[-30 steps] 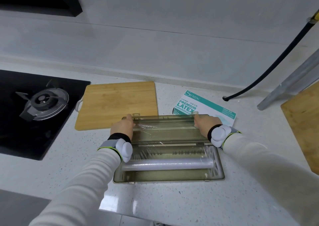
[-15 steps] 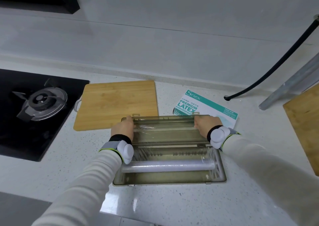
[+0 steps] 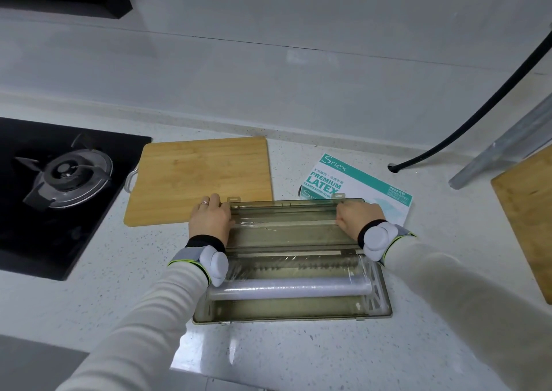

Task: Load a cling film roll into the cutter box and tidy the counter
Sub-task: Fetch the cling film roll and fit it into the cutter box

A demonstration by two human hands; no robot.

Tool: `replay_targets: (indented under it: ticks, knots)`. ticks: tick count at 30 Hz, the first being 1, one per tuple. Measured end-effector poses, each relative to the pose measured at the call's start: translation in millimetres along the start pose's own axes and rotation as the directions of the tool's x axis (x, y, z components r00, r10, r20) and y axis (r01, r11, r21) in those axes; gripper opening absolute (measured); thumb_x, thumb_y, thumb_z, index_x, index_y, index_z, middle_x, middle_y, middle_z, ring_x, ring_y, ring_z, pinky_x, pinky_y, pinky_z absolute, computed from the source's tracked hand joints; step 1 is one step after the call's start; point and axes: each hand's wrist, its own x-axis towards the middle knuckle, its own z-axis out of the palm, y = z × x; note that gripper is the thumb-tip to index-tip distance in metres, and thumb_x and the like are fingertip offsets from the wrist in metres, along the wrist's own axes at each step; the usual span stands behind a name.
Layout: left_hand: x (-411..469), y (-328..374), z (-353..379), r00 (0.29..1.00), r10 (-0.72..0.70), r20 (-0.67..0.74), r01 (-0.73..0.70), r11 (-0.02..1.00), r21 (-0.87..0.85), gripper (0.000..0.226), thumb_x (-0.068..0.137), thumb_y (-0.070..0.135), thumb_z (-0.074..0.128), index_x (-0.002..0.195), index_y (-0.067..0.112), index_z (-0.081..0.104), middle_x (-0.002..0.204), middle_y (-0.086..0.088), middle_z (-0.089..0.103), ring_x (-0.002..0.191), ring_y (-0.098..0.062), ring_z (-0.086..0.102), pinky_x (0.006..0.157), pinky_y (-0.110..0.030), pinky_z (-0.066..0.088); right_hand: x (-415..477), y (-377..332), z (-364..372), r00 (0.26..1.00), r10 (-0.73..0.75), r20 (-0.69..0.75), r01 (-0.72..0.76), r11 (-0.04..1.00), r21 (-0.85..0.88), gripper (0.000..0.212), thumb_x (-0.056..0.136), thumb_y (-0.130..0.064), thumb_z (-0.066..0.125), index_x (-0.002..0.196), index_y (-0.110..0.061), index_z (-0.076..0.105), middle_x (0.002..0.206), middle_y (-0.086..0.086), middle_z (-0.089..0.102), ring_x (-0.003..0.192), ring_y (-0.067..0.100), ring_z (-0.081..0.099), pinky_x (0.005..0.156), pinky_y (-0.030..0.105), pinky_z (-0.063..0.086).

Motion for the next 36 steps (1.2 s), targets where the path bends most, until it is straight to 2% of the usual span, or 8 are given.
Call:
replay_targets:
  ticks: [5, 8, 10, 12, 17, 23, 31, 36]
  knots:
    - [-1.5, -2.3, -0.5, 0.999, 0.015, -0.032, -0.016, 1.0, -0.023, 0.028, 0.086, 0.035, 0.062, 0.1, 0.011, 0.062, 0.111, -0.008, 0.053, 0.111, -0.029, 0.045, 0.088, -0.035, 0.037, -0.1, -0.5, -0.1, 1.0, -0.007, -0.002, 0.007, 1.0, 0.007, 0.026, 0.096, -0.019, 0.041, 0.109, -0.01, 0.061, 0.117, 0.007, 0.062, 0.107, 0.028, 0.058, 0.083, 0.035, 0.046]
    - [-2.5, 0.2, -4.3, 0.995, 0.018, -0.101, -0.022, 0.999, -0.043, 0.016, 0.079, 0.017, 0.07, 0.091, 0.008, 0.064, 0.101, -0.012, 0.057, 0.103, -0.029, 0.051, 0.081, -0.038, 0.039, 0.7, -0.5, -0.4, 1.0, -0.007, -0.001, 0.007, 1.0, 0.009, 0.027, 0.096, -0.02, 0.04, 0.109, -0.009, 0.061, 0.117, 0.008, 0.062, 0.108, 0.028, 0.057, 0.082, 0.033, 0.045]
    - [-1.8, 2.1, -6.4, 0.993, 0.029, -0.112, -0.033, 0.999, -0.033, 0.01, 0.078, 0.005, 0.064, 0.087, 0.009, 0.064, 0.099, -0.012, 0.056, 0.101, -0.029, 0.05, 0.08, -0.037, 0.037, 1.1, -0.6, -0.5, 1.0, -0.008, 0.003, 0.008, 1.0, 0.003, 0.027, 0.096, -0.02, 0.041, 0.11, -0.009, 0.062, 0.117, 0.008, 0.062, 0.108, 0.028, 0.057, 0.082, 0.033, 0.045]
    - [-0.7, 2.5, -6.4, 0.993, 0.052, -0.107, -0.057, 0.998, -0.042, 0.015, 0.077, 0.001, 0.059, 0.086, 0.012, 0.065, 0.099, -0.01, 0.054, 0.102, -0.028, 0.048, 0.08, -0.035, 0.034, 1.2, -1.0, -0.4, 1.0, -0.008, 0.003, 0.008, 1.0, 0.002, 0.027, 0.096, -0.02, 0.041, 0.109, -0.01, 0.062, 0.117, 0.008, 0.062, 0.109, 0.028, 0.057, 0.082, 0.033, 0.046]
    - [-2.6, 2.4, -6.8, 0.993, 0.094, -0.077, -0.097, 0.994, -0.04, 0.015, 0.077, 0.01, 0.063, 0.079, 0.021, 0.072, 0.102, -0.004, 0.053, 0.104, -0.026, 0.045, 0.084, -0.032, 0.03, -0.6, -1.3, 0.4, 1.0, -0.004, -0.012, 0.004, 1.0, 0.014, 0.026, 0.096, -0.018, 0.041, 0.108, -0.009, 0.061, 0.116, 0.009, 0.062, 0.106, 0.029, 0.058, 0.081, 0.034, 0.046]
    - [-4.8, 1.5, -8.4, 0.995, 0.066, -0.079, -0.072, 0.994, -0.077, 0.009, 0.08, 0.022, 0.067, 0.082, 0.027, 0.075, 0.103, -0.002, 0.051, 0.106, -0.026, 0.043, 0.088, -0.031, 0.026, -0.6, -1.6, -0.8, 1.0, -0.01, -0.006, 0.01, 1.0, 0.023, 0.026, 0.096, -0.019, 0.04, 0.11, -0.01, 0.061, 0.117, 0.008, 0.062, 0.107, 0.028, 0.059, 0.082, 0.034, 0.046]
    - [-10.4, -9.9, -7.8, 0.998, 0.062, -0.011, -0.062, 0.997, -0.047, 0.019, 0.086, 0.021, 0.06, 0.093, 0.03, 0.075, 0.109, -0.003, 0.048, 0.109, -0.027, 0.039, 0.095, -0.033, 0.027, -1.2, -0.8, -1.0, 1.0, -0.003, -0.004, 0.004, 0.999, 0.032, 0.026, 0.096, -0.019, 0.04, 0.109, -0.01, 0.061, 0.117, 0.007, 0.062, 0.106, 0.028, 0.059, 0.082, 0.034, 0.046]
    - [-12.8, -13.9, -9.8, 0.998, 0.053, 0.017, -0.053, 0.999, -0.003, 0.021, 0.083, 0.016, 0.061, 0.09, 0.029, 0.075, 0.111, -0.003, 0.046, 0.111, -0.027, 0.037, 0.1, -0.035, 0.025, -0.1, -1.1, -1.8, 1.0, 0.0, 0.003, 0.0, 1.0, 0.017, 0.026, 0.096, -0.02, 0.042, 0.107, -0.011, 0.063, 0.116, 0.007, 0.063, 0.106, 0.028, 0.059, 0.082, 0.033, 0.046]
